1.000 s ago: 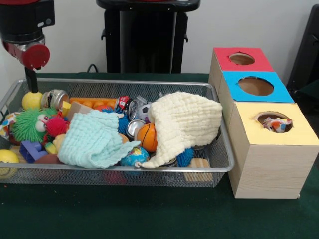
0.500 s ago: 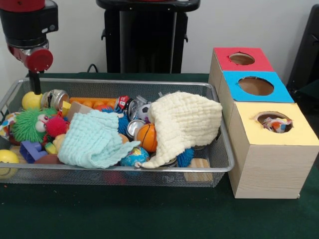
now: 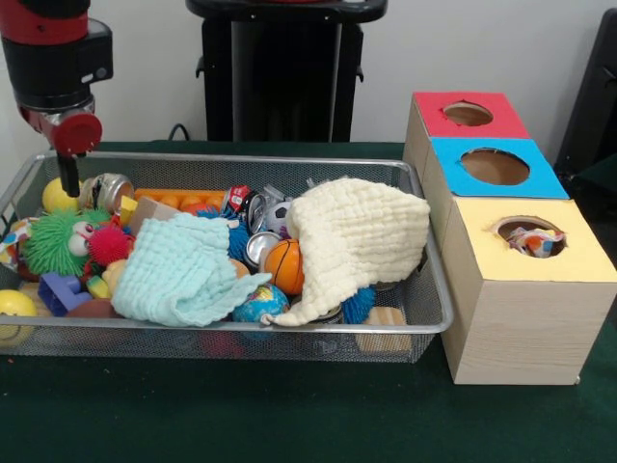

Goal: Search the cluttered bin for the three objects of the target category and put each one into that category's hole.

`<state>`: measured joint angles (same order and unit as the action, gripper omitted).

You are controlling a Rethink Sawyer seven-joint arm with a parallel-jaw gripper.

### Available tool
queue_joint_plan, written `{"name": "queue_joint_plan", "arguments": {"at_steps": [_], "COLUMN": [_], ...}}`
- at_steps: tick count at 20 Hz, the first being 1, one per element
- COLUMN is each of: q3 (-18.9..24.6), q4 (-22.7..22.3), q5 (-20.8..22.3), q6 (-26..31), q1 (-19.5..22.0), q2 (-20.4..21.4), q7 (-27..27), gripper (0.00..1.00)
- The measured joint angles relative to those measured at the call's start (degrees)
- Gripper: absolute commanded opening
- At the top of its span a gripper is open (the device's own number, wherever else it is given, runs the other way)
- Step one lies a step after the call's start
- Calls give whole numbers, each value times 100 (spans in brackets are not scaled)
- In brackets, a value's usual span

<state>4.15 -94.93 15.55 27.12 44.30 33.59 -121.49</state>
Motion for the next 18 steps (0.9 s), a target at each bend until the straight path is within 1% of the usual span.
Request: {"name": "queue_joint_plan", "arguments": {"at_steps": [4,18], "q3": [0,-6], "q4": [0,82], "q5": [0,0], "q6": [0,0], "q1": [84,305], "q2": [-75,-109], "q7": [0,0], "gripper": [0,0]}}
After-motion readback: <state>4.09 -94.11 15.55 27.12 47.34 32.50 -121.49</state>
